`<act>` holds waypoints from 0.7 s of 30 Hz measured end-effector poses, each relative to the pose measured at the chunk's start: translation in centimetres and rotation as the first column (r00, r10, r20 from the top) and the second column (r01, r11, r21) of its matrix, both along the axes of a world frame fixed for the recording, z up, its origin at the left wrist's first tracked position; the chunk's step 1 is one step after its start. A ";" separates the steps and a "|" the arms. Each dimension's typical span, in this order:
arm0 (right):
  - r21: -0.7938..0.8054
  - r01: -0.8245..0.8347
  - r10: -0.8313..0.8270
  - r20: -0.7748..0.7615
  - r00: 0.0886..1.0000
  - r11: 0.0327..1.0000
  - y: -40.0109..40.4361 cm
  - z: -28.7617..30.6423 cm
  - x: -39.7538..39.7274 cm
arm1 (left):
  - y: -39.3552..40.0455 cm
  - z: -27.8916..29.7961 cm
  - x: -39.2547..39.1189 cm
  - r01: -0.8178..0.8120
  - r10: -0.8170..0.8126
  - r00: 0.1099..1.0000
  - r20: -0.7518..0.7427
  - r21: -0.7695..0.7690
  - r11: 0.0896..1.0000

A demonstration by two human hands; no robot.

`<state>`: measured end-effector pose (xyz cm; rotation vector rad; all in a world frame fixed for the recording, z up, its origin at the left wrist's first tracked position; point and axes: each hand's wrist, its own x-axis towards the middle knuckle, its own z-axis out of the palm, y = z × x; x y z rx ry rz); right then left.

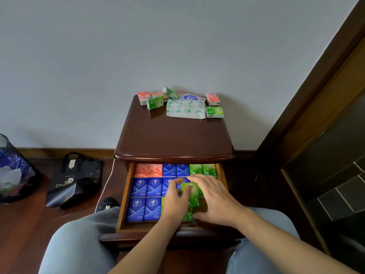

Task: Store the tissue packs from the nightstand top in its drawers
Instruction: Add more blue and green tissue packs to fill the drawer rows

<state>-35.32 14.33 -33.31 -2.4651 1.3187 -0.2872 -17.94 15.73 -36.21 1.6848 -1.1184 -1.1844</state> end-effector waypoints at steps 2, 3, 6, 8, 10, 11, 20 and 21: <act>-0.065 0.021 -0.020 0.015 1.000 0.998 -0.1 0.1 -0.5 | -0.4 0.4 -1.3 0.061 -0.060 0.998 -0.021 0.040 0.997; -0.086 0.041 -0.038 0.033 0.999 0.995 -0.2 0.1 -0.8 | -0.6 0.5 -1.8 0.087 -0.086 0.996 -0.030 0.055 0.995; -0.206 0.127 -0.133 -0.013 0.991 0.970 -0.5 -0.5 -2.1 | -0.8 0.9 -2.6 0.163 -0.165 0.986 0.022 0.067 0.984; -0.279 0.183 -0.214 -0.087 0.973 0.943 -0.8 -1.1 -3.0 | -0.8 0.7 -2.4 0.250 -0.243 0.924 0.294 0.014 0.968; -0.266 0.223 -0.269 -0.152 0.951 0.938 -1.1 -1.6 -3.6 | -0.8 0.4 -2.1 0.402 -0.342 0.743 0.575 0.026 0.915; -0.253 0.225 -0.274 -0.180 0.945 0.941 -1.2 -1.8 -3.9 | -0.9 0.4 -2.0 0.467 -0.394 0.641 0.659 0.074 0.881; -0.203 0.229 -0.286 -0.328 0.900 0.952 -2.4 -2.5 -3.1 | -1.9 0.3 -2.1 0.651 -0.555 0.339 0.760 0.237 0.722; -0.204 0.234 -0.292 -0.330 0.898 0.951 -2.5 -2.5 -3.1 | -1.9 0.3 -2.1 0.645 -0.552 0.355 0.754 0.230 0.728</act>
